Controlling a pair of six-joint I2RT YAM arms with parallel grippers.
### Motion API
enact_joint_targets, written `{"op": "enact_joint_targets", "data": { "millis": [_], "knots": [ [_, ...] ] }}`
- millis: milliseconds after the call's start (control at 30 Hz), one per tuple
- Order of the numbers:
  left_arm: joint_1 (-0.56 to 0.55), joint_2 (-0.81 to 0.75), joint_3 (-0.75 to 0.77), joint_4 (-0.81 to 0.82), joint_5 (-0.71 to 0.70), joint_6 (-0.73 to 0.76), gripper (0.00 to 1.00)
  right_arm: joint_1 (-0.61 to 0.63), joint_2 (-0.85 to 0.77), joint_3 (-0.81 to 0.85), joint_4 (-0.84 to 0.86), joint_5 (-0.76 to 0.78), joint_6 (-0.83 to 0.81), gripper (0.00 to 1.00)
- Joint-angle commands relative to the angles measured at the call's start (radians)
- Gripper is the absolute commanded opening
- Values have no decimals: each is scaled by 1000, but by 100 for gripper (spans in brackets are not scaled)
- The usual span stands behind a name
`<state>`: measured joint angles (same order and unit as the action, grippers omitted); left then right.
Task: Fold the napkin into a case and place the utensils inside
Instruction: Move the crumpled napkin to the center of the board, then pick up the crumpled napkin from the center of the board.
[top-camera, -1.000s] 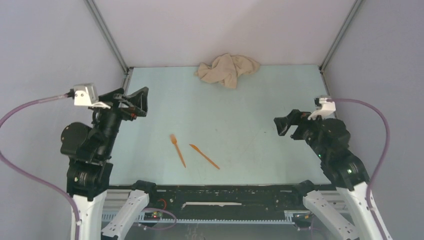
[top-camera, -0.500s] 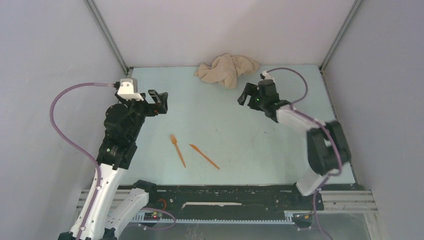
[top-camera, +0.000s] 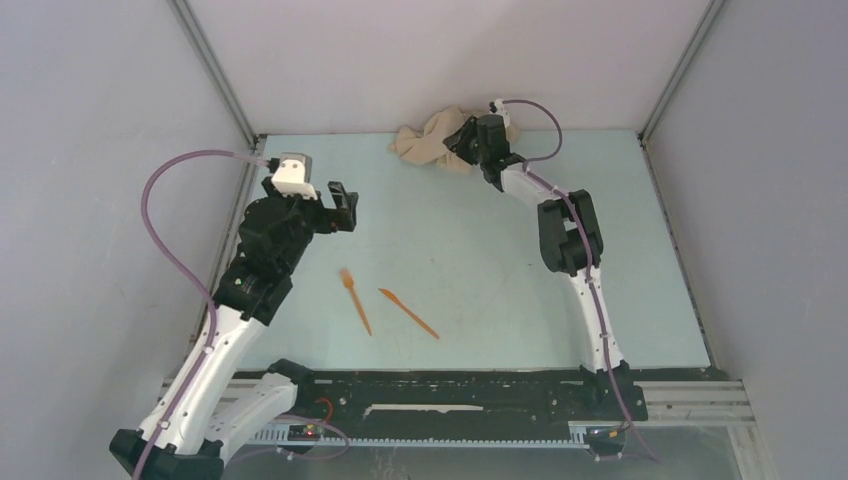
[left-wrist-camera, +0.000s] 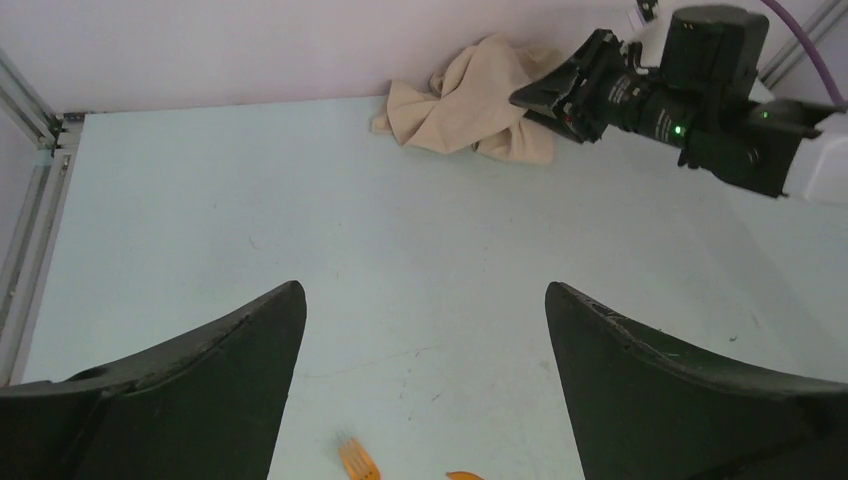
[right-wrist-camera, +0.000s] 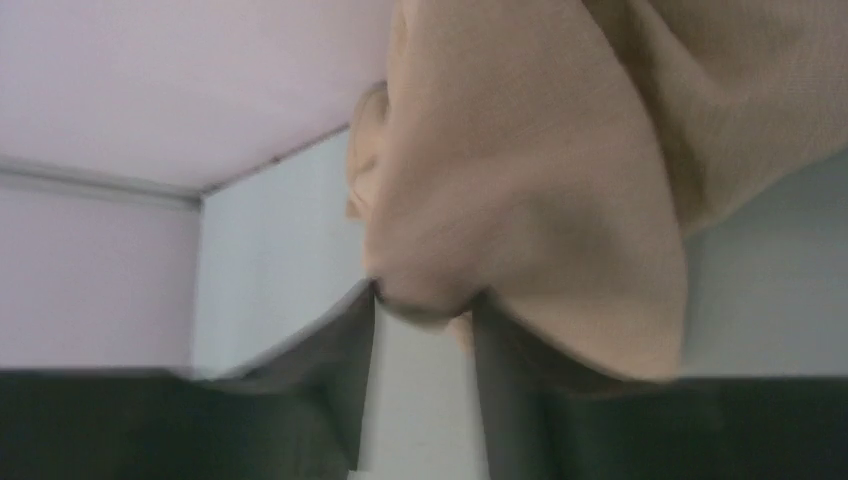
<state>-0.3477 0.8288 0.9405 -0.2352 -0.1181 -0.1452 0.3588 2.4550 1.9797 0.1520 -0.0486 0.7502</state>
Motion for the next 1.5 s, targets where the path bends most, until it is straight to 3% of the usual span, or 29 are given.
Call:
{"op": "enact_joint_targets", "data": {
  "millis": [0, 33, 67, 300, 433, 633, 767, 867, 967, 1033, 1100, 1200, 1333, 1467],
  "knots": [
    [-28, -15, -18, 43, -66, 65, 98, -27, 60, 188, -202, -45, 103, 17],
    [-28, -18, -17, 43, -69, 66, 98, -32, 45, 179, -241, -74, 101, 4],
    [-28, -26, -16, 43, -69, 65, 98, -35, 6, 141, -288, -80, 89, 0],
    [-27, -54, -5, 47, 5, 30, 99, -27, -542, -482, -472, -57, -122, 0],
    [-27, -22, 3, 47, 64, -13, 99, -24, -810, -877, -539, -103, -150, 0],
    [-35, 143, 37, 14, 214, -166, 97, -30, -1148, -1233, -625, -59, -187, 0],
    [-122, 260, -33, 59, 296, -367, 93, -26, -1391, -1385, -613, -194, -160, 7],
    [-253, 344, -102, 127, 246, -471, 91, -9, -1497, -1466, -611, -293, -108, 12],
    [-380, 425, -113, 166, 162, -498, 89, 13, -1557, -1521, -602, -358, -110, 28],
    [-433, 468, -101, 148, 70, -483, 88, 9, -1586, -1512, -641, -309, -145, 41],
    [-443, 499, -88, 119, 4, -473, 88, -13, -1601, -1488, -675, -226, -164, 56],
    [-442, 539, -22, 19, -112, -391, 88, -56, -1598, -1450, -694, -106, -90, 63],
    [-419, 628, 106, -148, -245, -296, 92, -90, -1541, -1366, -662, 80, 3, 83],
    [-330, 752, 226, -286, -205, -283, 92, -146, -1385, -1242, -616, 122, -51, 87]
  ]
}}
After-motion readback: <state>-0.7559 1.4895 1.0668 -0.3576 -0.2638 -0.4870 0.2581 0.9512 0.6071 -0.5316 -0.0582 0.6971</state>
